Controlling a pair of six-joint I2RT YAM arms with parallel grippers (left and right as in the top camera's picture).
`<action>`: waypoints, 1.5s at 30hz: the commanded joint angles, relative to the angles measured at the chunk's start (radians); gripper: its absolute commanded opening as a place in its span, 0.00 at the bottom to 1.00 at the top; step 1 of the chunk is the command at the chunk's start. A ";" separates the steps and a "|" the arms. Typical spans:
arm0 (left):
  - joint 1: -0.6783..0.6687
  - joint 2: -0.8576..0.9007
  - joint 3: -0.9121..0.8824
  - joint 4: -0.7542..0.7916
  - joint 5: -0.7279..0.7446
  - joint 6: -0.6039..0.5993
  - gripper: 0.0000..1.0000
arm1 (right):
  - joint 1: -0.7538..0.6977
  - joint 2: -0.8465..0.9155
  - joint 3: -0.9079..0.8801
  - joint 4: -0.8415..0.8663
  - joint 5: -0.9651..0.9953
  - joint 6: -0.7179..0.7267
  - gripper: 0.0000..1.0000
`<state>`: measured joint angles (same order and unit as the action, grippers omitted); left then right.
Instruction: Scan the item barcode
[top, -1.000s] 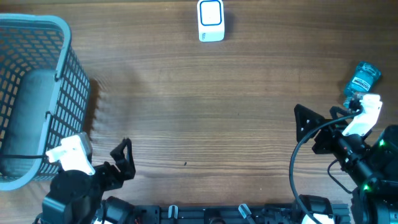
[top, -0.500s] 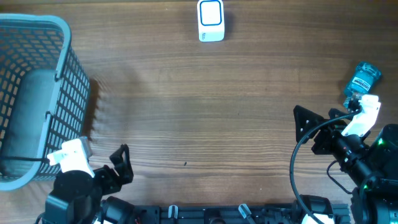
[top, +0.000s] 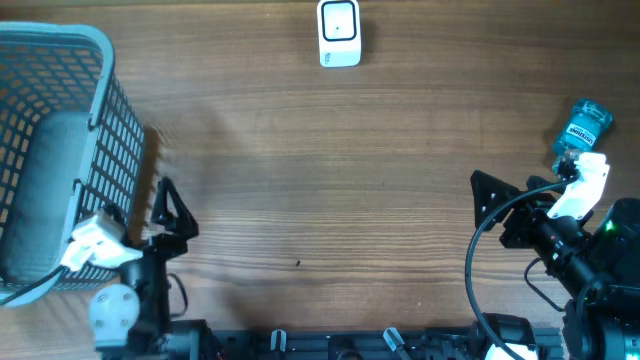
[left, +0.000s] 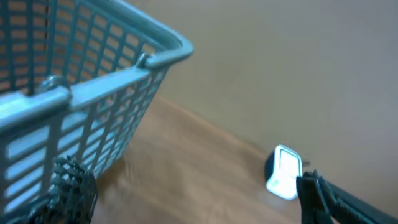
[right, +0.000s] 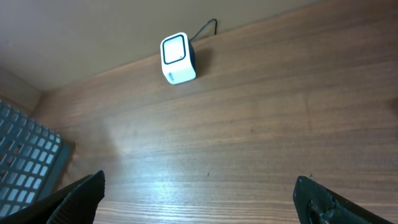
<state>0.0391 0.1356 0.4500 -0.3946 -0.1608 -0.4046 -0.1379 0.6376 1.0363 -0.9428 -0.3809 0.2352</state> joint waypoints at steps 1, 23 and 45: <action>0.088 -0.078 -0.196 0.182 0.165 0.033 1.00 | 0.008 0.005 0.000 0.002 -0.001 0.008 1.00; 0.079 -0.132 -0.444 0.336 0.359 0.349 1.00 | 0.008 0.005 0.000 0.002 -0.001 0.008 1.00; 0.075 -0.131 -0.444 0.335 0.332 0.349 1.00 | 0.008 0.005 0.000 0.002 -0.001 0.008 1.00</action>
<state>0.1188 0.0139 0.0143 -0.0593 0.1810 -0.0792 -0.1379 0.6376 1.0363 -0.9428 -0.3809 0.2352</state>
